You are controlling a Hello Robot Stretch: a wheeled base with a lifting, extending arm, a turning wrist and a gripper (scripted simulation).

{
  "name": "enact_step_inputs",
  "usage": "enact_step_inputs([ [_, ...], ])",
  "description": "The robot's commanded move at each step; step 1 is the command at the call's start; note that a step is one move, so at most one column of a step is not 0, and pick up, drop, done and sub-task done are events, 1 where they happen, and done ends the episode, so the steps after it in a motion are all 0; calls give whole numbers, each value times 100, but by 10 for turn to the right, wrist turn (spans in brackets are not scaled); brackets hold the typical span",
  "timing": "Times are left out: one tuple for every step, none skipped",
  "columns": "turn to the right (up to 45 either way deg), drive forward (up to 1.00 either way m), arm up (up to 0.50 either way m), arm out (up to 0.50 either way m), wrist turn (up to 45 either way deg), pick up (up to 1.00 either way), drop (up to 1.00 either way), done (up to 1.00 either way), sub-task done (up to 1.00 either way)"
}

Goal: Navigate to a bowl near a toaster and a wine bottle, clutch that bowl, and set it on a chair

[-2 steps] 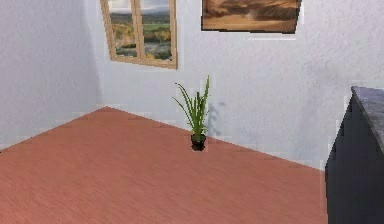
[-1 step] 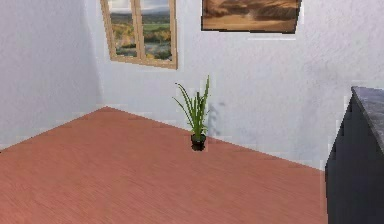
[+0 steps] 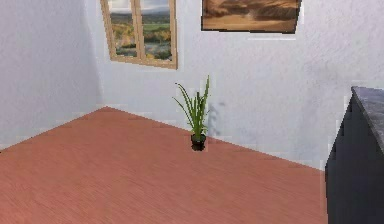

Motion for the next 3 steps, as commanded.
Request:
enact_step_inputs([
  [0, 0, 0, 0, 450, 0, 0, 0, 0],
  [0, 0, 0, 0, 450, 0, 0, 0, 0],
  [0, 0, 0, 0, 390, 0, 0, 0, 0],
])
